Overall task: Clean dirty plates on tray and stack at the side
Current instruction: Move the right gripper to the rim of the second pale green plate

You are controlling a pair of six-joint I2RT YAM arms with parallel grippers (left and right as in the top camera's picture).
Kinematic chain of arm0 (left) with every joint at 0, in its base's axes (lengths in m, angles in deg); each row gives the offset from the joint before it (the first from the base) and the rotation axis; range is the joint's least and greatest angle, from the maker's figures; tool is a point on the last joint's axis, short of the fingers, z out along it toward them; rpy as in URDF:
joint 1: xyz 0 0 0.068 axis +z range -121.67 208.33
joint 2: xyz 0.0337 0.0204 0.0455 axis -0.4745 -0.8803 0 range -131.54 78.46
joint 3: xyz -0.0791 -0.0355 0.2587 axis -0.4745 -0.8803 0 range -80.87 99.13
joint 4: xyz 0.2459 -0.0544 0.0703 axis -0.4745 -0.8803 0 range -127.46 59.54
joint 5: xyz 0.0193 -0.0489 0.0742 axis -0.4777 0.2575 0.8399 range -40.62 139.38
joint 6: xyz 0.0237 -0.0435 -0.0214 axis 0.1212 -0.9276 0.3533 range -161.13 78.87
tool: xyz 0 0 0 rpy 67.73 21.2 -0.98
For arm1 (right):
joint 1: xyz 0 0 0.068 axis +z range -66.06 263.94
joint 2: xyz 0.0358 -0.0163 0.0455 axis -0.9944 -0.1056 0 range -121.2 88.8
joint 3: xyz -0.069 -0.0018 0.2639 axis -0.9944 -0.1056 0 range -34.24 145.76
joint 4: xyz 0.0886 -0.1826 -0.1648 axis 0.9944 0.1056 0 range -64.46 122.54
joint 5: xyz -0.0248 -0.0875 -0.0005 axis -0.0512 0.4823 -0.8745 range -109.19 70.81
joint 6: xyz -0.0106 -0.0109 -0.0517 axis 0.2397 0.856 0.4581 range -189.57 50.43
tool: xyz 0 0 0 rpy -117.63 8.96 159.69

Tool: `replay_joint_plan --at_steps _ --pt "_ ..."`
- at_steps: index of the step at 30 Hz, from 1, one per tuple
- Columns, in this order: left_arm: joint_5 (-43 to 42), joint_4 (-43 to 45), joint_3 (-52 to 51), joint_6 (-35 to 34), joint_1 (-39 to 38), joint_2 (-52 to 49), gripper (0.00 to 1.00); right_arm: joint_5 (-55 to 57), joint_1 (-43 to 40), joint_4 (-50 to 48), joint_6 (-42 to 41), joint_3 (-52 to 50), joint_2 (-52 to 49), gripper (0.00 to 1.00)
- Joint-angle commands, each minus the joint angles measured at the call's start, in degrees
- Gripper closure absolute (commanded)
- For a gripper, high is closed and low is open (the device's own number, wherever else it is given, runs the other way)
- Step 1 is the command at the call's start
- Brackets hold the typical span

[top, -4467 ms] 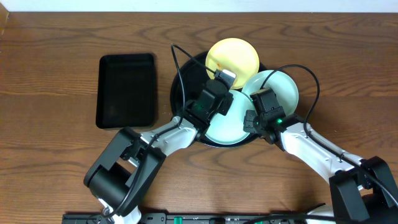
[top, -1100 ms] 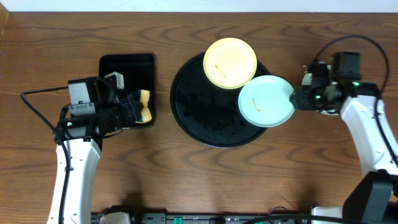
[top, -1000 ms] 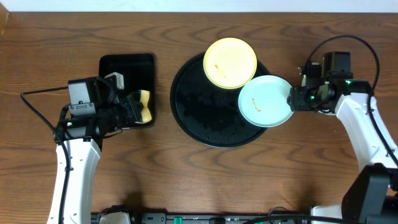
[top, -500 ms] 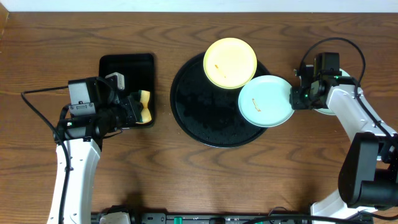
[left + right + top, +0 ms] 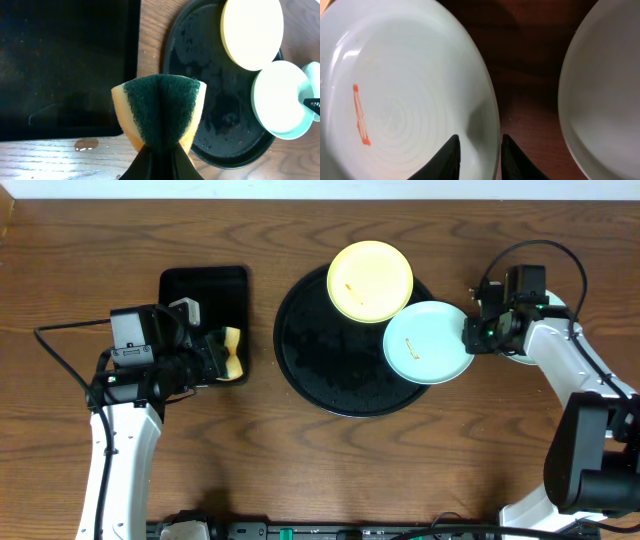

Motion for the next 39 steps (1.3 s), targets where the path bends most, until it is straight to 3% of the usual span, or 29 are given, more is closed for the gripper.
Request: replay_joint_plan --at_steps 1,13,16,24,30,37,39 --pt "1.36 0.37 1.66 1.25 0.24 0.31 0.92 -0.76 0.24 -0.48 -0.61 -0.50 -0.26 0.82" --pt "1.33 0.15 1.66 1.25 0.24 0.31 0.92 -0.79 0.31 2.89 -2.80 -2.03 -0.26 0.85" --pt "1.33 0.13 1.66 1.25 0.24 0.31 0.92 -1.36 0.28 3.15 -2.82 -2.03 -0.26 0.99" --pt "1.36 0.17 1.66 1.25 0.24 0.31 0.92 -8.13 0.55 5.38 -3.48 -1.99 1.75 0.99" --pt "1.36 0.13 1.66 1.25 0.24 0.31 0.92 -8.59 3.34 5.05 -19.12 -1.99 8.35 0.99" --pt "1.55 0.11 1.66 1.46 0.24 0.31 0.92 9.73 17.33 5.79 -47.60 -3.34 10.29 0.99" --pt "1.53 0.04 1.66 1.46 0.24 0.31 0.92 13.00 20.46 5.75 -52.39 -4.48 10.29 0.99"
